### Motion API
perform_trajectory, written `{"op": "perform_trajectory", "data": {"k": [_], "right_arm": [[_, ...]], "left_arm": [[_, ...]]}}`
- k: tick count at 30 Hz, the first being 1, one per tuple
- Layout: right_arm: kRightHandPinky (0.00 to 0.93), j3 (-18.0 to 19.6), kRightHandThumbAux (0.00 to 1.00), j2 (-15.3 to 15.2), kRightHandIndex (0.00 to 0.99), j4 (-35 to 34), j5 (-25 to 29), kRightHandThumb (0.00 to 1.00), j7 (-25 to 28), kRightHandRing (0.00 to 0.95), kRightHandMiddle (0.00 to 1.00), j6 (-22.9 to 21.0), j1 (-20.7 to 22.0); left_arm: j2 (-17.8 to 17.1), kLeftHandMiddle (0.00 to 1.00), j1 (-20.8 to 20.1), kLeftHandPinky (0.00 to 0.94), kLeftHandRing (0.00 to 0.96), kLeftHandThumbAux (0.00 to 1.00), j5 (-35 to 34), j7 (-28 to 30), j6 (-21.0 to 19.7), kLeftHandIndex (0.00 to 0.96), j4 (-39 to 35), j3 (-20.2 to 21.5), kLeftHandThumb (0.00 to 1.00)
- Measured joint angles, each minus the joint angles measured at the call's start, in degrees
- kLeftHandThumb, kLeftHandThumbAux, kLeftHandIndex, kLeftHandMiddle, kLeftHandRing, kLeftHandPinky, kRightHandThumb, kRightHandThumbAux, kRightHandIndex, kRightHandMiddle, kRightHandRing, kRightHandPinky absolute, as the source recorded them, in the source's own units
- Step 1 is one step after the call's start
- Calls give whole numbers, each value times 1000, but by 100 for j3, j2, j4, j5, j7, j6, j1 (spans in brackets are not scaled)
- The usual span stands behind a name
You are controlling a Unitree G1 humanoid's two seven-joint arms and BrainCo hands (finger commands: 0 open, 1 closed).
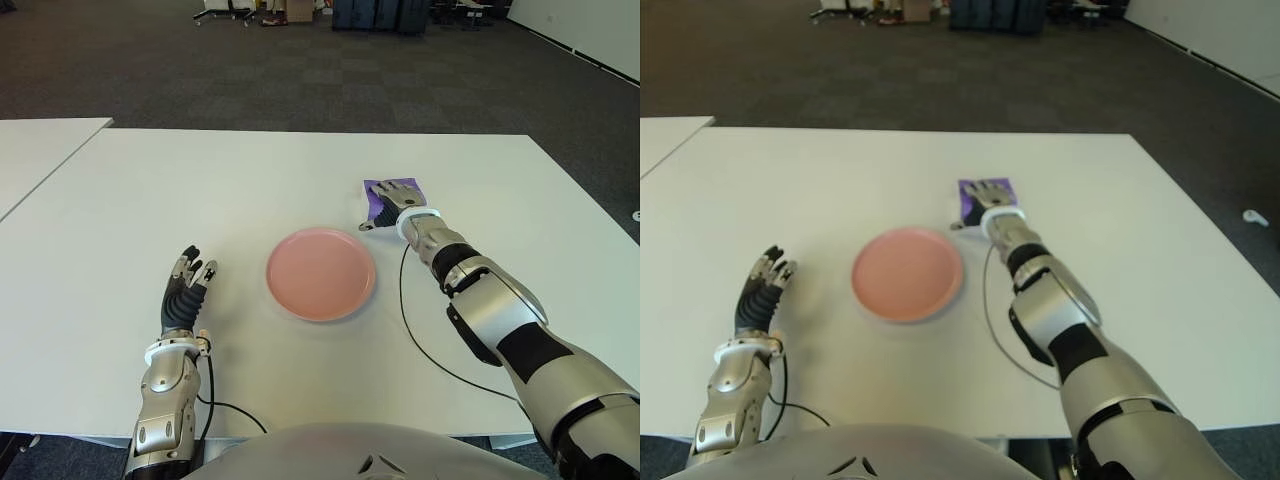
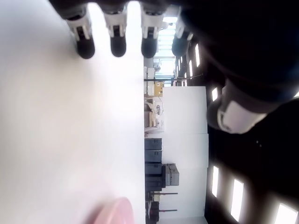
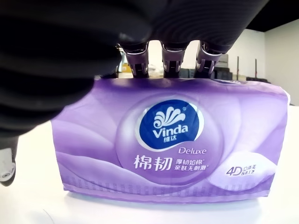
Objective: Put the tissue paper into the plate.
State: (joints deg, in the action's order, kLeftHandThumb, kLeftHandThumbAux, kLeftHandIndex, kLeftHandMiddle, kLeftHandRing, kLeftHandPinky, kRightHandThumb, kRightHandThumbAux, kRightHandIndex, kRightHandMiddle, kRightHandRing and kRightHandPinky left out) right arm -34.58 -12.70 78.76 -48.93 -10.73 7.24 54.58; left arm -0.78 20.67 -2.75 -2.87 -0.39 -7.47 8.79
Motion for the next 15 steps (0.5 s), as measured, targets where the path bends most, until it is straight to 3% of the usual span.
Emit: {"op": "perform_trajectory", "data": {"k": [15], "right_arm": [[0,144,428,-576,0,-454,267,265,-541,0,0,1700,-54]], "left_arm": [[18,0,83,0,0,526,46,0,-8,0,-148,-66,11]]}}
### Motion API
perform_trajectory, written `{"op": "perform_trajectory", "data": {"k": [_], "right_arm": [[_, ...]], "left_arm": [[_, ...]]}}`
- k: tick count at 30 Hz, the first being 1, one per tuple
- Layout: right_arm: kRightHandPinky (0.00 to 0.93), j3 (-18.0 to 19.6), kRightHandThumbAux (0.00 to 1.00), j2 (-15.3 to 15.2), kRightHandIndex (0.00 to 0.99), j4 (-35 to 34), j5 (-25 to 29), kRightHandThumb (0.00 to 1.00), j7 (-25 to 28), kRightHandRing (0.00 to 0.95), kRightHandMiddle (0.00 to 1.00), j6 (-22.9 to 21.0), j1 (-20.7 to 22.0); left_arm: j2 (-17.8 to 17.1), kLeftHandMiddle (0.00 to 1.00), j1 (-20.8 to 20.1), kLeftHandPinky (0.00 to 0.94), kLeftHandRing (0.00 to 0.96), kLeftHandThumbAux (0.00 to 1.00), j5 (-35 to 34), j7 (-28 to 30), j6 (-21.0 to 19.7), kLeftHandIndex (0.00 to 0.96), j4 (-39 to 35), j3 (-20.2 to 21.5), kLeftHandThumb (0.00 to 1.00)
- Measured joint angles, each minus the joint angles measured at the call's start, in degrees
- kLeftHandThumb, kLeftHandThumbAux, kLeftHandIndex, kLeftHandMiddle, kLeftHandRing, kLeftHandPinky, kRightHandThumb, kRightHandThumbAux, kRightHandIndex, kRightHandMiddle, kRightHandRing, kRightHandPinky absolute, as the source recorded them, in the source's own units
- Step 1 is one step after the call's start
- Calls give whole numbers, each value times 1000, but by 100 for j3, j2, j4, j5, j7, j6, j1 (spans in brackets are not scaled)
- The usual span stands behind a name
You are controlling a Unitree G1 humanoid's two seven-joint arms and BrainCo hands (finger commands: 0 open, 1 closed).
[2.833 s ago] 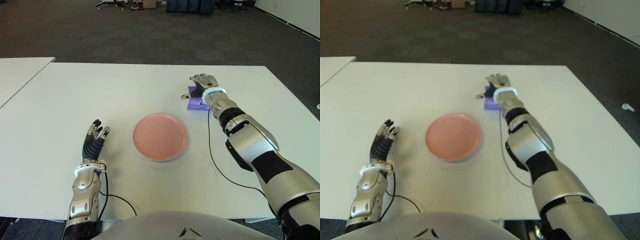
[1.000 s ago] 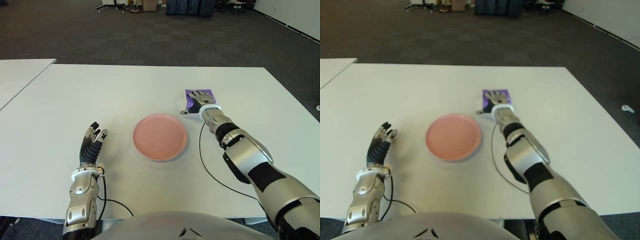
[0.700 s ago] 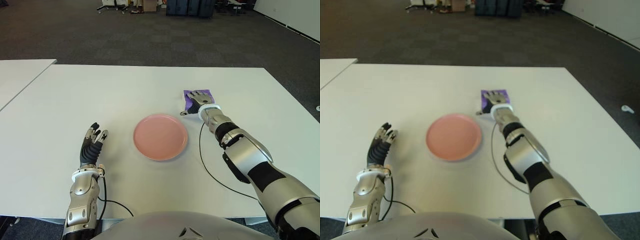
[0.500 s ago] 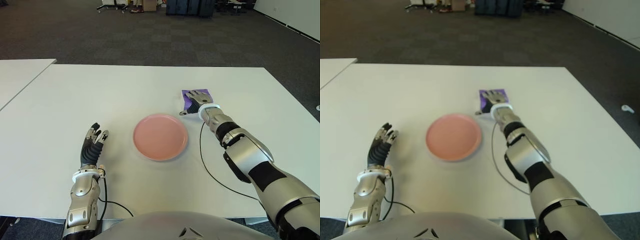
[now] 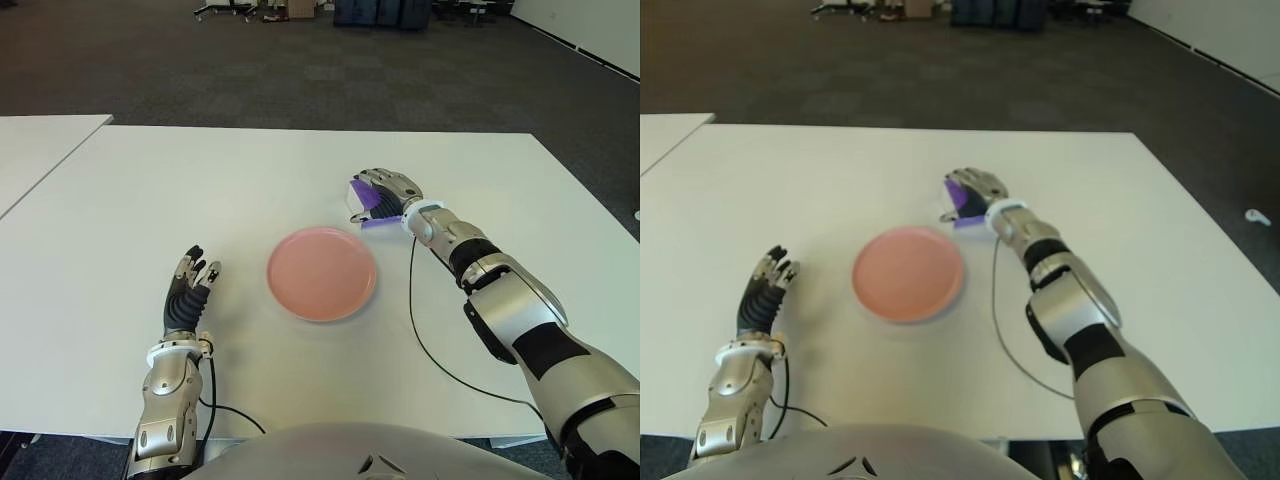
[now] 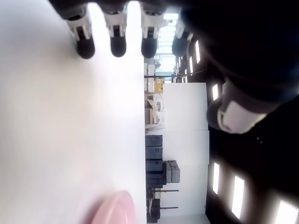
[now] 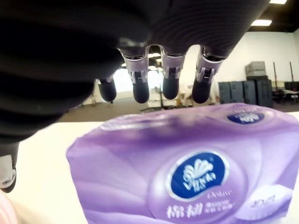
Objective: Put the tissue paper into the plate.
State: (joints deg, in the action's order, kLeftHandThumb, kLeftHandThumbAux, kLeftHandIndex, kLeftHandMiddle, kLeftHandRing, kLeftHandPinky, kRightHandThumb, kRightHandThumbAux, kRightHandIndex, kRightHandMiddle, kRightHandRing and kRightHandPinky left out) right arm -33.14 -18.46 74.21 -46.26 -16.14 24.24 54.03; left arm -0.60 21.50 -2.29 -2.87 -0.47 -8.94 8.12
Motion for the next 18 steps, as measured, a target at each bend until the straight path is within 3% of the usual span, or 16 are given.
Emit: {"op": "perform_trajectory", "data": {"k": [8,18], "right_arm": [[0,75,419,-664,0,-648,134,237,-247,0,0,1000,-296],[0,488,426,-1463,0,-1965,579,215,241,0,0,1546,-806]], "left_arm": [[1,0,13,0,0,527,-8,1,1,0,-5,9,3],[-2,0,-1,4,0,539,-82,62,31,0,6,16,21]]}}
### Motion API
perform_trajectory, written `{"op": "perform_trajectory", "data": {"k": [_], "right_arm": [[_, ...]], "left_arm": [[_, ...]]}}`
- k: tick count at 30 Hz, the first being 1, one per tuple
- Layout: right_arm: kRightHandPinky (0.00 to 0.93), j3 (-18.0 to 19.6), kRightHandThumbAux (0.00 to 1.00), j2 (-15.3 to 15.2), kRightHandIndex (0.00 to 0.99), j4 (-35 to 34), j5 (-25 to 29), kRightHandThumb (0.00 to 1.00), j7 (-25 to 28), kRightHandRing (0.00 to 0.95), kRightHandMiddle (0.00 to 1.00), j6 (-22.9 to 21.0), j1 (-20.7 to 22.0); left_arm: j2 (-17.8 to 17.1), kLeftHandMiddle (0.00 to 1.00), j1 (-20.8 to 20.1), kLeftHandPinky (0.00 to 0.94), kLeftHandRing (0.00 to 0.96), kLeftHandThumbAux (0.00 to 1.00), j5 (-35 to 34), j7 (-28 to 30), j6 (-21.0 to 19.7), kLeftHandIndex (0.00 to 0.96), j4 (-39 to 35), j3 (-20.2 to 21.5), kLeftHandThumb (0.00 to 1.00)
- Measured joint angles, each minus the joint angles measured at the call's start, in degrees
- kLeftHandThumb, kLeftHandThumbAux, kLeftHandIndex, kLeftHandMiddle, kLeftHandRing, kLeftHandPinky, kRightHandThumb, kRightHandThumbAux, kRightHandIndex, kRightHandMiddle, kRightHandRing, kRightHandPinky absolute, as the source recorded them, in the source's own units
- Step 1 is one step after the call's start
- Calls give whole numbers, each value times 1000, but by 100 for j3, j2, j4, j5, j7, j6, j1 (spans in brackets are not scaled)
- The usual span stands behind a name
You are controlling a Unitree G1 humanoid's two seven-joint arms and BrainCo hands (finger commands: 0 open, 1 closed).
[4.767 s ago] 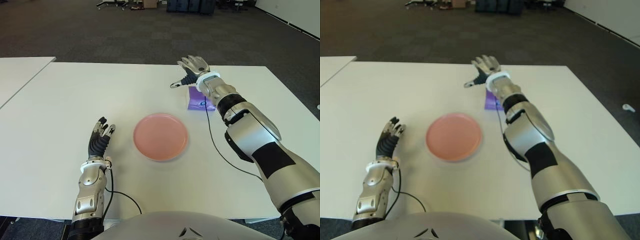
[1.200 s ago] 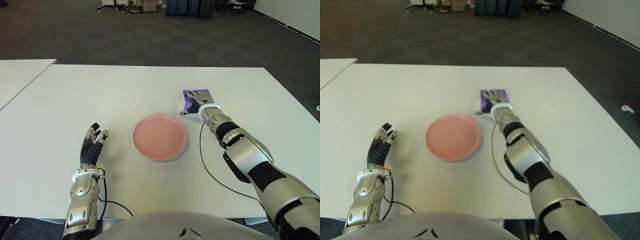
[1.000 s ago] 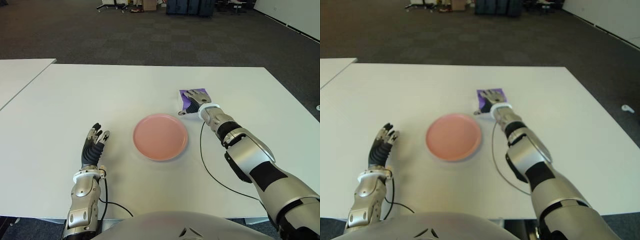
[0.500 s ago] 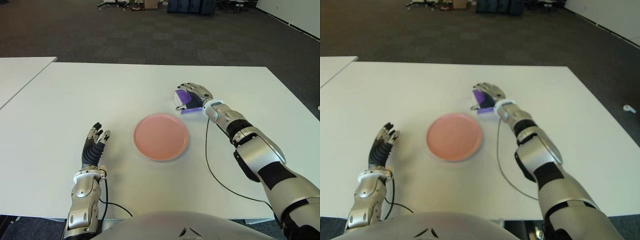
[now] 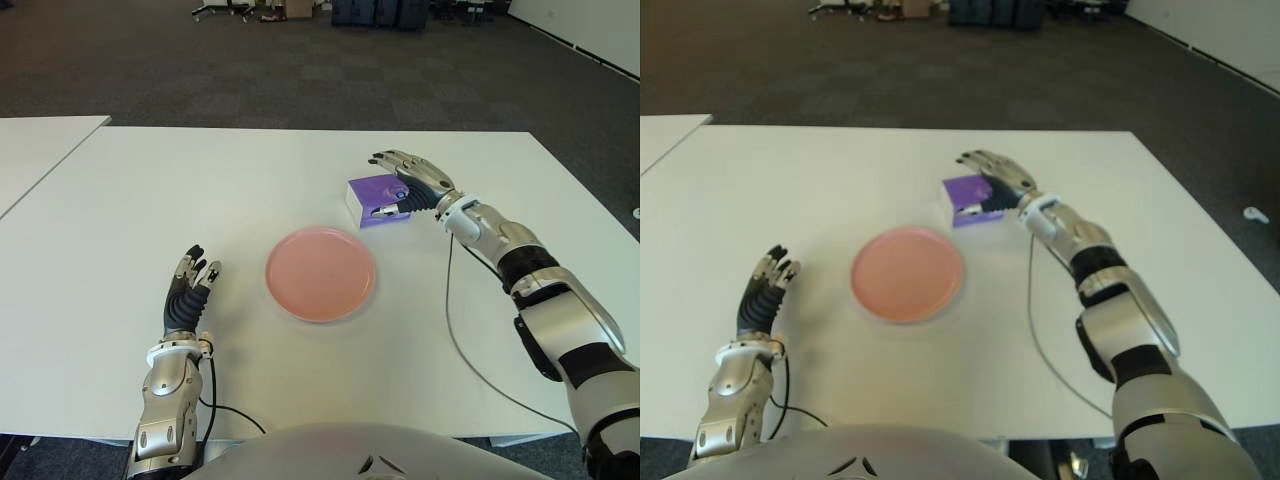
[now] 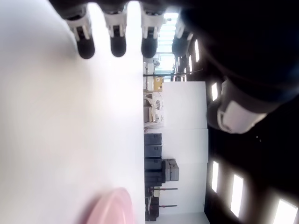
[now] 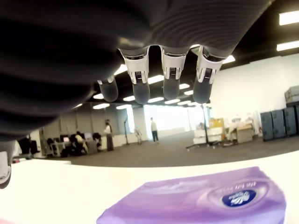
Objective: Put the tissue paper into the plate.
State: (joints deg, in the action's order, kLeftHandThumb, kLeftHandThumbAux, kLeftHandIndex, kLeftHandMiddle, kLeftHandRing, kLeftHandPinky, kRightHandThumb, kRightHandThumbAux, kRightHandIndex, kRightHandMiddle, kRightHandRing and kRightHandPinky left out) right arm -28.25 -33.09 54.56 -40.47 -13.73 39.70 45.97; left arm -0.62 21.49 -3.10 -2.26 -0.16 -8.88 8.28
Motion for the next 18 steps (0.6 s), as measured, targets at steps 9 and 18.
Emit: {"op": "perform_trajectory", "data": {"k": [9,18], "right_arm": [[0,457,437,-453,0,-1007,508,156,707,0,0,186,-581],[0,738,458,-543,0,-1525,655,122,1285,0,0,-77,-804]], "left_arm": [[-29,0,-27,1,0,538,-155,93,3,0,41,54,31],[-93,0,-193,11,0,537,-292,149,4,0,218,176,37]]}}
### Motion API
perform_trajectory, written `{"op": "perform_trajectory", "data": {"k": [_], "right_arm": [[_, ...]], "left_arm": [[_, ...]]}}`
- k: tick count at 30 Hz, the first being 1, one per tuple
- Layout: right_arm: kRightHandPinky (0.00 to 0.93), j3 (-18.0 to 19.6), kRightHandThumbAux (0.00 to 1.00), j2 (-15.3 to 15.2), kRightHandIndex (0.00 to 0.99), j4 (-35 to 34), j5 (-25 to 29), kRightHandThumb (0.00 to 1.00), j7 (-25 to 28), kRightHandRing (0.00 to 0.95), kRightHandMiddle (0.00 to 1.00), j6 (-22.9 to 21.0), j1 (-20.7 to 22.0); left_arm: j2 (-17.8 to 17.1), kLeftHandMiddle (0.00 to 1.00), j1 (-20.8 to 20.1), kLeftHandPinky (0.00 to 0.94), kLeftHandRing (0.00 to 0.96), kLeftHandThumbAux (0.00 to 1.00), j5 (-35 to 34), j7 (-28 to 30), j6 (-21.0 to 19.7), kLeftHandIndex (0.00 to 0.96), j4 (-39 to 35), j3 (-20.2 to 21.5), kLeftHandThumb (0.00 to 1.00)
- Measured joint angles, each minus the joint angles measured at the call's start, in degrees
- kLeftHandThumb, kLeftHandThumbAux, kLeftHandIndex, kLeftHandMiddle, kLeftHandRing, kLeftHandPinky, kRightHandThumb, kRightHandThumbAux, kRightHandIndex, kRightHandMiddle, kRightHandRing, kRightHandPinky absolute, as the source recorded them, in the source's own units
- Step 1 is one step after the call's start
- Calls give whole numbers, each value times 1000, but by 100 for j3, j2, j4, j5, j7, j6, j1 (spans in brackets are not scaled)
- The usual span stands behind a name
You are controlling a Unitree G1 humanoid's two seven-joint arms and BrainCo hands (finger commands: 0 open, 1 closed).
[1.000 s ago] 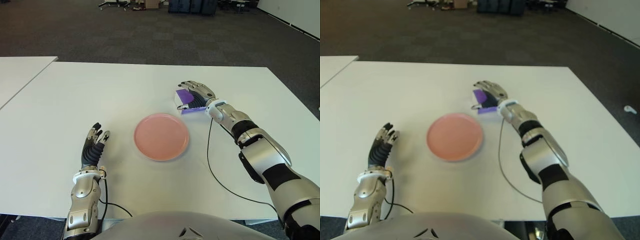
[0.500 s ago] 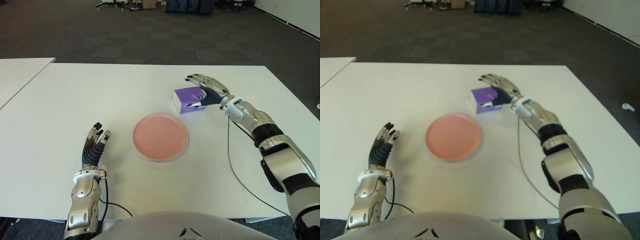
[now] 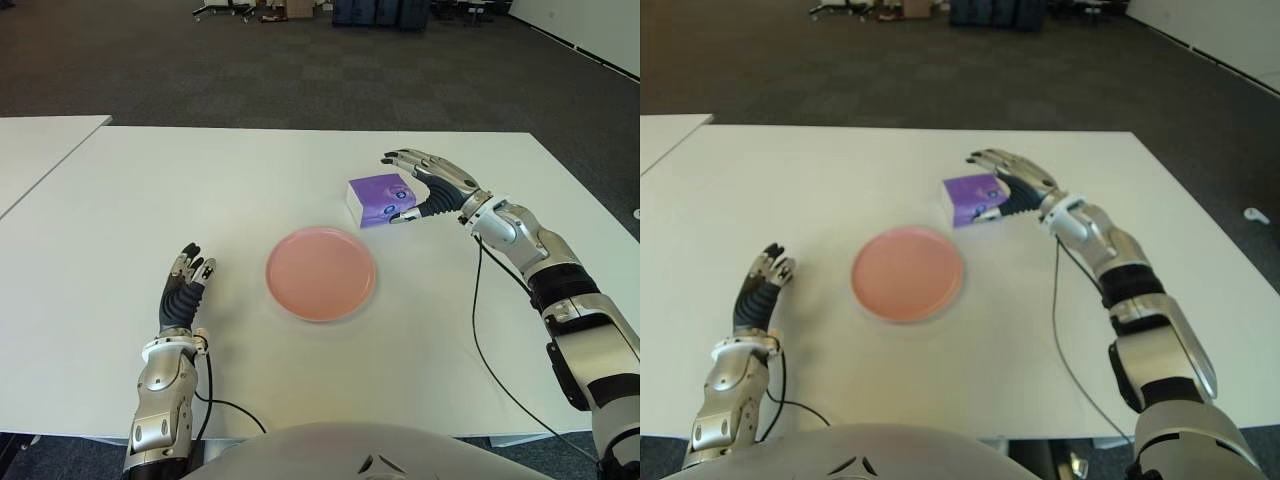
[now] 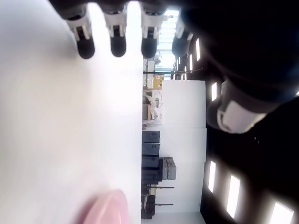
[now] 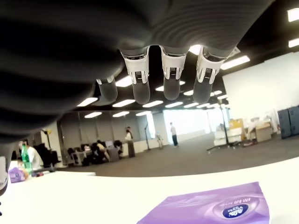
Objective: Put the tissue paper into the plate.
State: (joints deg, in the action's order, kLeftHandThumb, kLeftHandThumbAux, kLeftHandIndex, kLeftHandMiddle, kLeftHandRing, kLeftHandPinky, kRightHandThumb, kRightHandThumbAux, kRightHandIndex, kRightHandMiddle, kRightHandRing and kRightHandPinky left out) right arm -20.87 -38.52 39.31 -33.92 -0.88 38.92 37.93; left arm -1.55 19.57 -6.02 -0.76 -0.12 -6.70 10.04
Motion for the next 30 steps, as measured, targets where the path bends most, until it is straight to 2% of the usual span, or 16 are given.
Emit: {"op": "perform_trajectory", "data": {"k": [4,6,10,14,22,30], "right_arm": [[0,-77,463,224,0,642,-98,190,-121,0,0,-41,344],[0,-150,448,403,0,1204,-243,242,-294,0,0,-164,664],[0,-364,414,795,0,2164,-563,283,-770,0,0,-385,1339],[0,-605,367,1172,0,2754,-829,305,-1187,0,0,-597,1913],[0,-1077,266,1845,0,3390,-1230,336,-1752,0,0,-1154,2616],[0,-1379,217,2183,0,3709,-1432,367,-1885,0,0,-1577,2886]], "left_arm": [[-18,0,-34,13,0,529,-7,0,5,0,41,13,31],[-25,0,-70,8,0,527,-3,2,7,0,44,7,27],[-69,0,-120,5,0,532,37,7,12,0,88,6,24],[-103,0,-179,4,0,538,35,26,12,0,131,11,22],[-114,0,-227,9,0,541,33,40,39,0,172,28,21],[-117,0,-191,14,0,528,74,39,39,0,162,36,18]]}}
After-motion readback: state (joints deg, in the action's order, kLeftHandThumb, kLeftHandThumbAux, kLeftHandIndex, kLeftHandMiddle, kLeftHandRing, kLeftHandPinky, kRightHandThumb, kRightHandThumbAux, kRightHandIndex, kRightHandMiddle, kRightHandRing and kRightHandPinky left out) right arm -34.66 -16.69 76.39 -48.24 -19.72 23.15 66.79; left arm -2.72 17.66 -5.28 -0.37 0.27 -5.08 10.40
